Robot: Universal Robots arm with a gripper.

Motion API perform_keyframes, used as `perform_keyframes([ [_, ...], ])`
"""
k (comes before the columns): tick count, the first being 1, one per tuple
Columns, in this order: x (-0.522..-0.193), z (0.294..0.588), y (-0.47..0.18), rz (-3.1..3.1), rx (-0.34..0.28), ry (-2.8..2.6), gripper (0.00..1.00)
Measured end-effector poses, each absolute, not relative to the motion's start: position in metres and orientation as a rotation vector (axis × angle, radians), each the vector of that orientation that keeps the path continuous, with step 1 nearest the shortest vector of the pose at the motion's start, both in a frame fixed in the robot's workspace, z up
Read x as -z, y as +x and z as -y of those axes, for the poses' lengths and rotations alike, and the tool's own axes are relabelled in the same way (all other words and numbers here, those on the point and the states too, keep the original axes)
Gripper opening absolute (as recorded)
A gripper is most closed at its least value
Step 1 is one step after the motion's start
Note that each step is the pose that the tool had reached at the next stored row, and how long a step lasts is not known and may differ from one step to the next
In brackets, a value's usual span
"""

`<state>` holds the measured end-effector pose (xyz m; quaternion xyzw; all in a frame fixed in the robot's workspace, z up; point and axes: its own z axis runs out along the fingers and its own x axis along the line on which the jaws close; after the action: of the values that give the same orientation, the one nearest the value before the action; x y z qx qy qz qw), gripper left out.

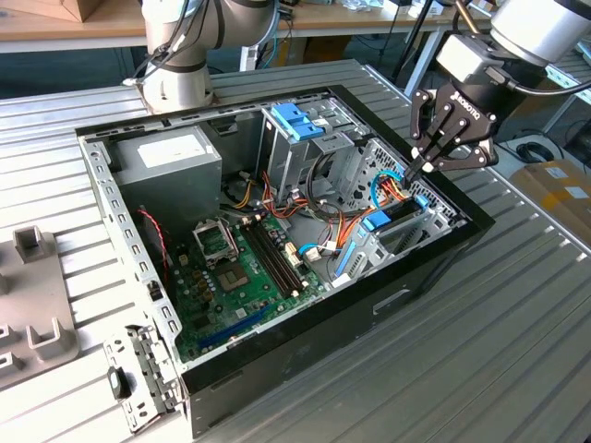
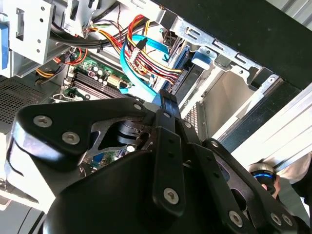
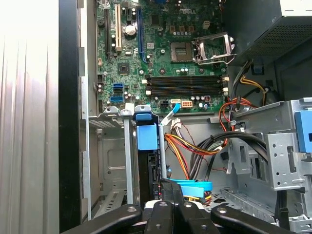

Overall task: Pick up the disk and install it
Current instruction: 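Insert the first disk wire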

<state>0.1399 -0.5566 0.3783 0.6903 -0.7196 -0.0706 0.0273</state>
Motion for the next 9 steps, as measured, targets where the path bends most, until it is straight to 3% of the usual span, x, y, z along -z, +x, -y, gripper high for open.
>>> perform_keyframes([
  [9,-0.3783,0.5566,0.1399,2.222,0.218,2.132,0.11],
])
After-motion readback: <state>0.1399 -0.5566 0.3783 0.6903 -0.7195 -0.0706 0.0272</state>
